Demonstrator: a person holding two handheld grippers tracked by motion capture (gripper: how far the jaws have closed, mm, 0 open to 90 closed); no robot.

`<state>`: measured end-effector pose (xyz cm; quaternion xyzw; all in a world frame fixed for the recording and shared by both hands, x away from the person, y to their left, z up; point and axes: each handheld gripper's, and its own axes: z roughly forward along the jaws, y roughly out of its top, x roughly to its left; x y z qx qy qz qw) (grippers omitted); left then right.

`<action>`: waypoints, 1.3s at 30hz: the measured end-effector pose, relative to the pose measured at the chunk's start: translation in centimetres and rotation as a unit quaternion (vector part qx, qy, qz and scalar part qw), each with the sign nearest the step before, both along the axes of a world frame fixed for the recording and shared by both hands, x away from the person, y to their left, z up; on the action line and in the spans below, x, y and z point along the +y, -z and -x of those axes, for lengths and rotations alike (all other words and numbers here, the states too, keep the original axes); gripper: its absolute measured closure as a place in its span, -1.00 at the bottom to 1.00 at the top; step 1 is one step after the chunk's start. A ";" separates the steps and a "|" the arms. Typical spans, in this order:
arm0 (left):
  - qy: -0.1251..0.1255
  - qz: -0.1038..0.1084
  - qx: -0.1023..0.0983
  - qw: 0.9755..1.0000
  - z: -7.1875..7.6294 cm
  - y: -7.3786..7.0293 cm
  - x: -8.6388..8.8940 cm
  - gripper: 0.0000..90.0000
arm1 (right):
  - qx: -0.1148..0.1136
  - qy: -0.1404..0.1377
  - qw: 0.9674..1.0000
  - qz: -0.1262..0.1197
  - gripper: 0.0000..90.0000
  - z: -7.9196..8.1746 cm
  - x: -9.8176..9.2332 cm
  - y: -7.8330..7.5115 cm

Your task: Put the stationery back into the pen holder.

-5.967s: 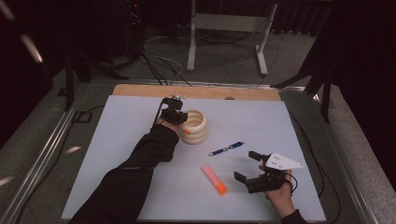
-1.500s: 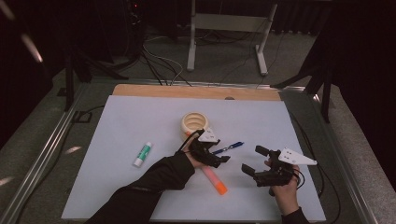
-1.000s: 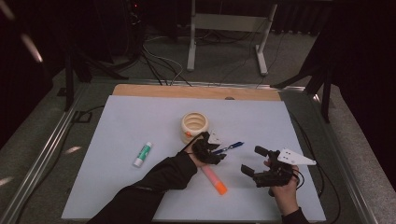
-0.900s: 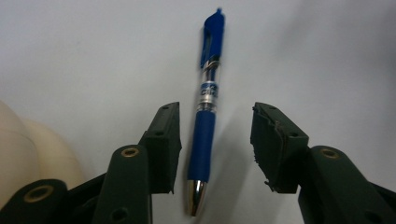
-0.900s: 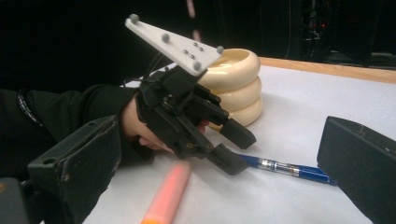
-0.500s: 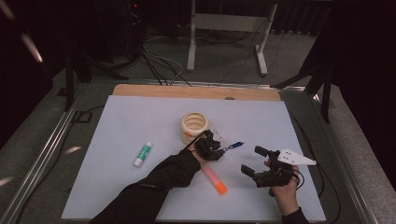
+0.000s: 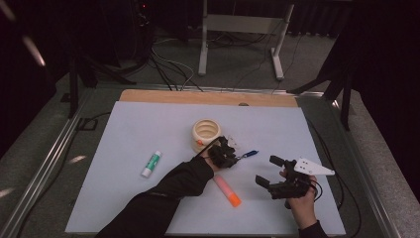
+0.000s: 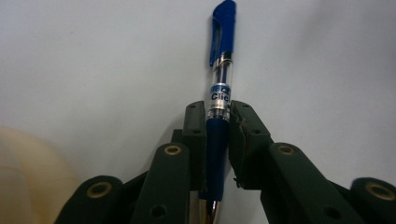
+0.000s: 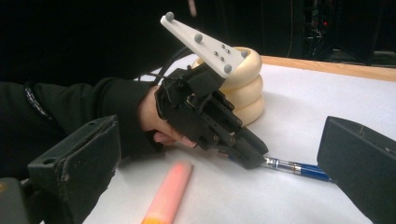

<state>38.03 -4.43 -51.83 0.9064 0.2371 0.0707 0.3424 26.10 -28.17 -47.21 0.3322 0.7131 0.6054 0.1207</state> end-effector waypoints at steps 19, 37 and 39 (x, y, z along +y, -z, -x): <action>0.024 -0.014 -0.003 1.000 0.8 -1.0 0.0 0.80 | 0.000 0.005 1.000 0.003 -1.00 -0.1 -0.1 0.1; 0.056 -0.003 0.009 0.998 2.3 -4.4 2.1 0.80 | -0.001 0.008 1.000 0.028 -1.00 -0.2 0.4 0.3; 0.060 -0.004 0.011 0.998 2.5 -4.7 2.5 0.80 | -0.001 0.008 1.000 0.027 -1.00 -0.2 0.5 0.2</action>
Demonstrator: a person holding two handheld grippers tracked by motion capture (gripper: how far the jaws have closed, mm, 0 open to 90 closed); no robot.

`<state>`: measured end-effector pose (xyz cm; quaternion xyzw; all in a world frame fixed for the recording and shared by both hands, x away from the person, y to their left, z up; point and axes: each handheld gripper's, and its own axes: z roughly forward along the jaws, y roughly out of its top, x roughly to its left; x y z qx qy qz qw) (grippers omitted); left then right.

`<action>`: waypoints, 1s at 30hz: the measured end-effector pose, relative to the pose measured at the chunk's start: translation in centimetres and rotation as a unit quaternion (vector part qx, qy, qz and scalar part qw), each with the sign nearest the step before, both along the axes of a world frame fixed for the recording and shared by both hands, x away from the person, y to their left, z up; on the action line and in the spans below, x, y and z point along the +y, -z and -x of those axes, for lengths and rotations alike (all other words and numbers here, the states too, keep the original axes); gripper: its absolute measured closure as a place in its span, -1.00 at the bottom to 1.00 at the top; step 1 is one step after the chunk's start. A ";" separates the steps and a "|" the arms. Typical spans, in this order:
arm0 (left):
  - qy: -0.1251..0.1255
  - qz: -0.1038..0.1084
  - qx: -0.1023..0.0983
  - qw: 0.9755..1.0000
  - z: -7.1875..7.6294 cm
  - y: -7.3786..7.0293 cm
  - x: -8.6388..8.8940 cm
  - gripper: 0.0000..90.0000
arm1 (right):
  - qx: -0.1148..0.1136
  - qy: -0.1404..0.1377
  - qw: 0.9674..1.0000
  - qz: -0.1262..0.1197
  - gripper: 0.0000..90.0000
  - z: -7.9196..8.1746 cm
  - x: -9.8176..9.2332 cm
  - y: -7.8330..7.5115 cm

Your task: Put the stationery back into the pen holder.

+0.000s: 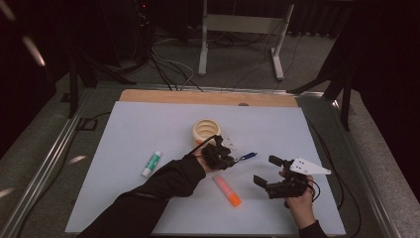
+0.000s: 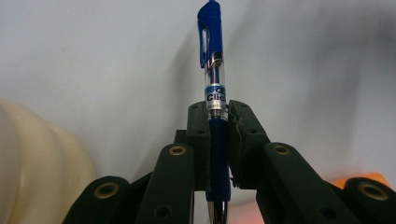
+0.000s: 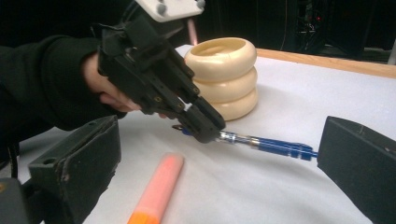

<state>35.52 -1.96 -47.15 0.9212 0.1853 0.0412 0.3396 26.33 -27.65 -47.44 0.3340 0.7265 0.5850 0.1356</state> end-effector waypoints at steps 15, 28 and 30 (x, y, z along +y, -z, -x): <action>0.016 0.001 0.008 1.000 1.3 -1.6 3.0 0.80 | -0.059 -0.005 0.995 0.078 -1.00 -0.2 1.6 -1.2; 0.018 0.004 0.012 1.000 2.1 -2.6 4.6 0.80 | -0.111 -0.004 0.976 0.187 -1.00 -0.3 3.9 -2.7; 0.019 0.001 0.013 1.000 2.0 -2.5 4.5 0.80 | -0.111 -0.003 0.975 0.194 -1.00 -0.4 4.3 -2.8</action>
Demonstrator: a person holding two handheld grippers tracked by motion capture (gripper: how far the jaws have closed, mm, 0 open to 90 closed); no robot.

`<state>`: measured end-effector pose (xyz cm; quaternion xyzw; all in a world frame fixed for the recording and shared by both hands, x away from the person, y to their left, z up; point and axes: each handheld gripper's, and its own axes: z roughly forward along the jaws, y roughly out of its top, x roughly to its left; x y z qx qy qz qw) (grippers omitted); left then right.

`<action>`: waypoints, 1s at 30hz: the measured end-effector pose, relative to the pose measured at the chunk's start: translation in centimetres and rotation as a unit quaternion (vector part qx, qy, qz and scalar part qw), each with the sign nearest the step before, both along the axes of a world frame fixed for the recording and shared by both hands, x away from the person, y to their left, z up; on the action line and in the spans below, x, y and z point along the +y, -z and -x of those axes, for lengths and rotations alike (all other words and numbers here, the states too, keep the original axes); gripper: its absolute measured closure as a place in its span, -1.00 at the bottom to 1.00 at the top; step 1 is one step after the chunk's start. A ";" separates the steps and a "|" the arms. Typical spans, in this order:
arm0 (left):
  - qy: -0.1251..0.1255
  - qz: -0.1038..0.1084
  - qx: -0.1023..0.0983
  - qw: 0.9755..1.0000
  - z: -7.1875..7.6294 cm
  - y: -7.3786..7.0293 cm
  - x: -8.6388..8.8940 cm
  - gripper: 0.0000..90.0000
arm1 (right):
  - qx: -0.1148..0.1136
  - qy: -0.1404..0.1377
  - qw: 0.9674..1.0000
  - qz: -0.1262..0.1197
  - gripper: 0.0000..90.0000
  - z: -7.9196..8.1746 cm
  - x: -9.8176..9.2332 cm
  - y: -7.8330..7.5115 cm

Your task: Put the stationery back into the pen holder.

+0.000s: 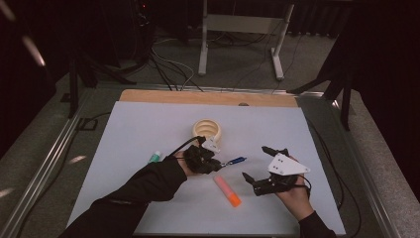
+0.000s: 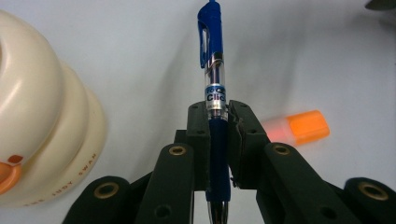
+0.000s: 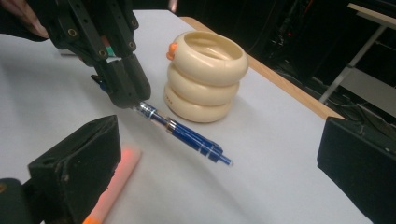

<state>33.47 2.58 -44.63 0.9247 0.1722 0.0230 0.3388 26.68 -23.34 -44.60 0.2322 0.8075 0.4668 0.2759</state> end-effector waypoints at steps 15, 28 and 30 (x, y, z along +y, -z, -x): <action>-0.001 -0.018 0.007 1.000 -0.6 0.0 -1.1 0.80 | -0.051 -0.032 0.987 0.152 -0.50 0.7 3.4 1.4; -0.006 -0.025 0.016 1.000 -1.0 0.0 -2.4 0.80 | -0.152 -0.025 0.934 0.324 0.03 1.3 5.7 3.5; -0.007 -0.029 0.017 0.999 -1.0 0.0 -2.7 0.80 | -0.166 -0.025 0.925 0.341 0.07 1.4 6.0 3.9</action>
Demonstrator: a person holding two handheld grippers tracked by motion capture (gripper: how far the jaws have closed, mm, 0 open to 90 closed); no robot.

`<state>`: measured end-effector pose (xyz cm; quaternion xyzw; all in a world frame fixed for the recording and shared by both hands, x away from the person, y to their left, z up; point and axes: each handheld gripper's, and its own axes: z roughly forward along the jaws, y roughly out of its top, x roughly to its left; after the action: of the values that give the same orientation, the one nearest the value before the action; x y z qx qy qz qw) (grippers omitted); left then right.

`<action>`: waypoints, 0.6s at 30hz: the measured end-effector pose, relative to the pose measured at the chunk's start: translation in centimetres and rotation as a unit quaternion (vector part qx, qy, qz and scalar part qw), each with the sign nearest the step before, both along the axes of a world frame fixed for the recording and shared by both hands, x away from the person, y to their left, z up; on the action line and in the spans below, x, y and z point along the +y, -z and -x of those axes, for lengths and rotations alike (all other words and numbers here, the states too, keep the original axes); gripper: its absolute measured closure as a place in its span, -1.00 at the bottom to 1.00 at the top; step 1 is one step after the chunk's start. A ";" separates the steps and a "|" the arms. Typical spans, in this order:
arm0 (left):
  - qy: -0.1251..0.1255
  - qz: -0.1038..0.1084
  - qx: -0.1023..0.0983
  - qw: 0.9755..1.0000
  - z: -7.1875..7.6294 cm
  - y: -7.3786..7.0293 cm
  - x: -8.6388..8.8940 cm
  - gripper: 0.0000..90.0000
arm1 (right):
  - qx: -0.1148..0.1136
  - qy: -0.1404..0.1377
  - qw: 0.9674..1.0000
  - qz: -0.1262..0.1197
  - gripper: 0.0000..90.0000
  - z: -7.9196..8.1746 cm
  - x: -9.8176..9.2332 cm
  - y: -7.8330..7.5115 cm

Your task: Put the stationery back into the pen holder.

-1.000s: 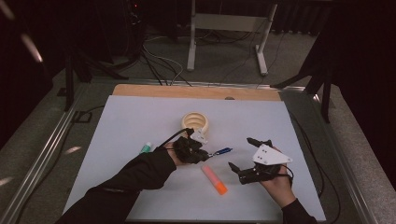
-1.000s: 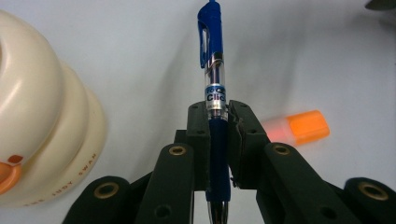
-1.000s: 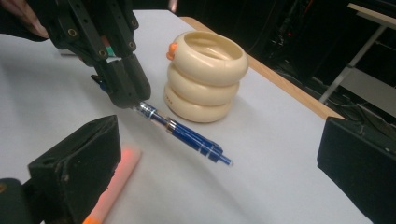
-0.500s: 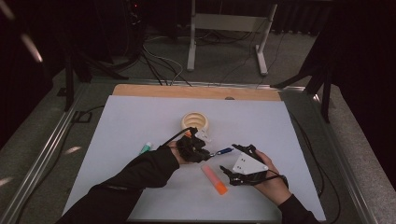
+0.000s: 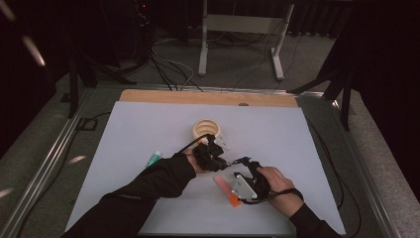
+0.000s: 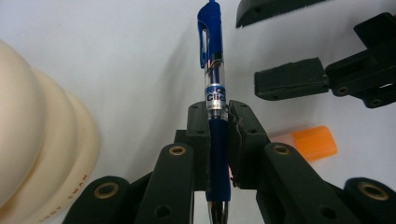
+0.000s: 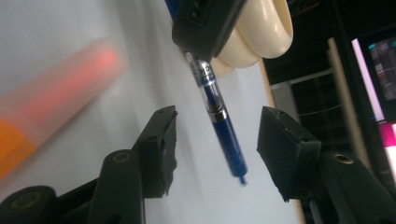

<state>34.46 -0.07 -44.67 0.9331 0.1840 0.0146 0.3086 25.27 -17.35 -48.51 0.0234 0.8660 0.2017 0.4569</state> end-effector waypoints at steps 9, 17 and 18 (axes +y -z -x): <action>0.002 -0.005 0.006 1.000 -0.1 0.1 -0.6 0.80 | -0.039 -0.013 0.997 0.066 0.26 0.1 0.9 1.1; 0.008 -0.013 0.006 1.000 0.0 0.2 -1.4 0.80 | -0.063 -0.016 0.991 0.120 0.40 -0.1 1.5 1.9; 0.008 -0.012 0.008 1.000 0.0 0.2 -1.5 0.80 | -0.065 -0.013 0.991 0.120 0.44 -0.1 1.6 2.1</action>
<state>34.45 -1.55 -44.85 0.9383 0.1785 0.0071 0.2962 25.41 -15.76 -50.58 -0.0564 0.8529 0.1035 0.5086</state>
